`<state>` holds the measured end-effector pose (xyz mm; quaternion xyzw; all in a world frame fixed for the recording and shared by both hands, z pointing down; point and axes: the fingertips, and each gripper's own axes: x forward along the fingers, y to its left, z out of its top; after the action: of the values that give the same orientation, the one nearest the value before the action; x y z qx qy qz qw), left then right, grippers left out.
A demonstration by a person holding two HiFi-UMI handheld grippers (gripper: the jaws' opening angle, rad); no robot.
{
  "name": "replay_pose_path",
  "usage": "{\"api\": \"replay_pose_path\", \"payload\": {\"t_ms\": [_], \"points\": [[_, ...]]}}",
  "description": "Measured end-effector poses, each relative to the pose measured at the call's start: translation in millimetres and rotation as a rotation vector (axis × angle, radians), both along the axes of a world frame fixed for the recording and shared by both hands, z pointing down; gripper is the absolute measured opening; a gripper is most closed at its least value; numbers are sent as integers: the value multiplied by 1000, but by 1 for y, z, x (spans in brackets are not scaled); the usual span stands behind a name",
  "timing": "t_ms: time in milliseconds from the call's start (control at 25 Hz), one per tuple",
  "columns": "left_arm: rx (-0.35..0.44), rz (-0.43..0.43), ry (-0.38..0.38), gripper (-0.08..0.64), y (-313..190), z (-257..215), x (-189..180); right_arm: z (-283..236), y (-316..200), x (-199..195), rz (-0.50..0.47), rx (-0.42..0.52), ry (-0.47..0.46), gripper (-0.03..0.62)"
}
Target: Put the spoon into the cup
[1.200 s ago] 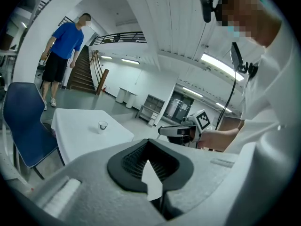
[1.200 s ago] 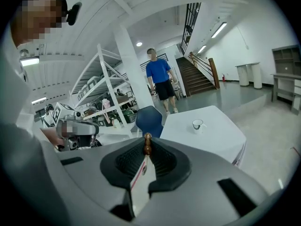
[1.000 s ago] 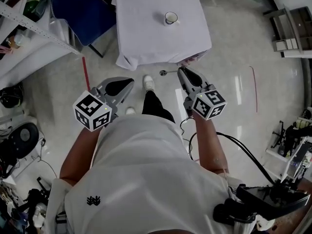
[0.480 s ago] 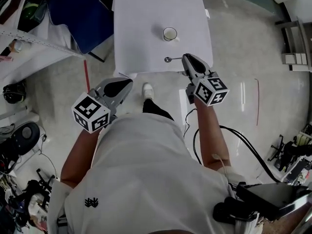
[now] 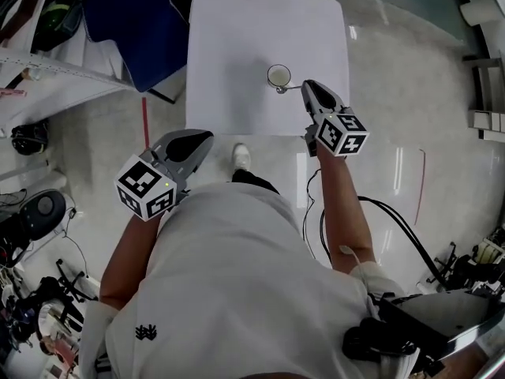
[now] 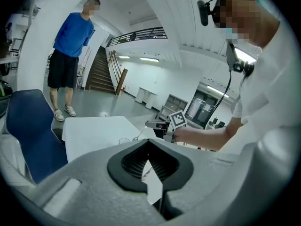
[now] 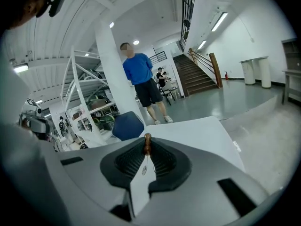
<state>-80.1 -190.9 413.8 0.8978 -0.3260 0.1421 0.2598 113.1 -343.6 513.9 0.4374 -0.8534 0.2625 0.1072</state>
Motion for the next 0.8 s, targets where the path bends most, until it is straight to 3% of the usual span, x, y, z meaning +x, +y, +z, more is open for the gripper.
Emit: {"api": "replay_pose_path", "payload": {"t_ms": [240, 800], "points": [[-17, -45, -31, 5, -12, 5, -1, 43, -35, 6, 9, -43, -2, 43], [-39, -93, -44, 5, -28, 9, 8, 139, -62, 13, 35, -172, -17, 43]]}}
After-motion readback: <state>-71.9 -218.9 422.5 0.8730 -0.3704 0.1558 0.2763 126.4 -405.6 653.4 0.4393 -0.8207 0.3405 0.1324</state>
